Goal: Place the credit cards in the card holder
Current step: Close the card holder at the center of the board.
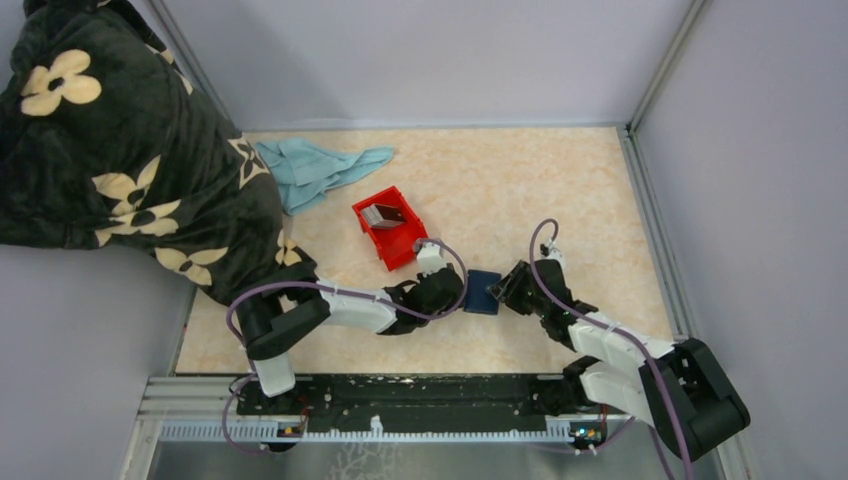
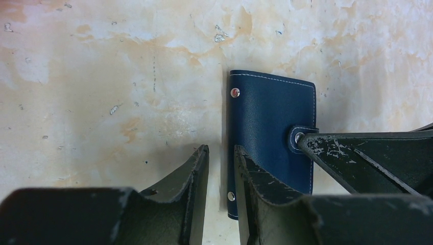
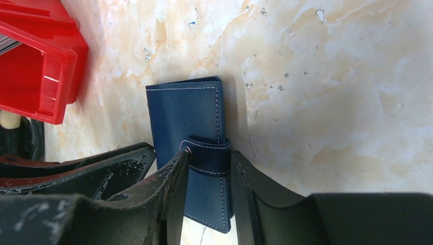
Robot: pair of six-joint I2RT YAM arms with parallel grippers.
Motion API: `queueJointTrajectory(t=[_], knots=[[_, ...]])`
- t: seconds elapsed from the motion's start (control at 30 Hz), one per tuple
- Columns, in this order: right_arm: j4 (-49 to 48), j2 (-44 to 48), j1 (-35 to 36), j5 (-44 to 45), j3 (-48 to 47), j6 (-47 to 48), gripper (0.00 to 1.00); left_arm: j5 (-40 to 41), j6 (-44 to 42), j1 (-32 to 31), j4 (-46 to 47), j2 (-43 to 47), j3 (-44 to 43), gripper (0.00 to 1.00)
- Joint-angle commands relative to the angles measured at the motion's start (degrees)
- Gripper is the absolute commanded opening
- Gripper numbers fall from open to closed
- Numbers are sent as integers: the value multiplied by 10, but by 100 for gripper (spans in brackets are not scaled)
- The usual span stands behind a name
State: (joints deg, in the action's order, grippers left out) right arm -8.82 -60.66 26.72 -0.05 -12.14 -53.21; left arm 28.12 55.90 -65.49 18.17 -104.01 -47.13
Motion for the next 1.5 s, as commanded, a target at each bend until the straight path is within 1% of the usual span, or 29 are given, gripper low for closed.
queueJointTrajectory(t=[0.0, 0.33, 0.57, 0.73, 0.87, 1.0, 1.17, 1.3, 1.47], knots=[[70, -35, 2, -9, 15, 6, 36, -19, 1, -4, -65, -33, -1, 33], [82, -39, 11, -6, 18, 8, 35, -18, 4, -4, -81, -41, -13, 33], [144, 19, 18, 12, -10, 25, 35, -11, 10, -4, -97, -42, -18, 33], [170, 12, 26, 21, -31, 38, 35, -12, 16, -4, -106, -44, -21, 33], [209, 39, 38, 53, -49, 50, 39, -18, 26, -4, -114, -46, -19, 33], [276, 67, 38, 90, -95, 74, 44, -29, 39, -5, -115, -42, -9, 32], [326, 67, 52, 124, -154, 101, 46, -43, 45, -8, -85, -23, 19, 32], [342, 48, 78, 149, -192, 105, 46, -64, 36, -16, -31, -9, 52, 31], [357, -10, 124, 181, -239, 107, 46, -89, 29, -30, 39, 5, 95, 30]])
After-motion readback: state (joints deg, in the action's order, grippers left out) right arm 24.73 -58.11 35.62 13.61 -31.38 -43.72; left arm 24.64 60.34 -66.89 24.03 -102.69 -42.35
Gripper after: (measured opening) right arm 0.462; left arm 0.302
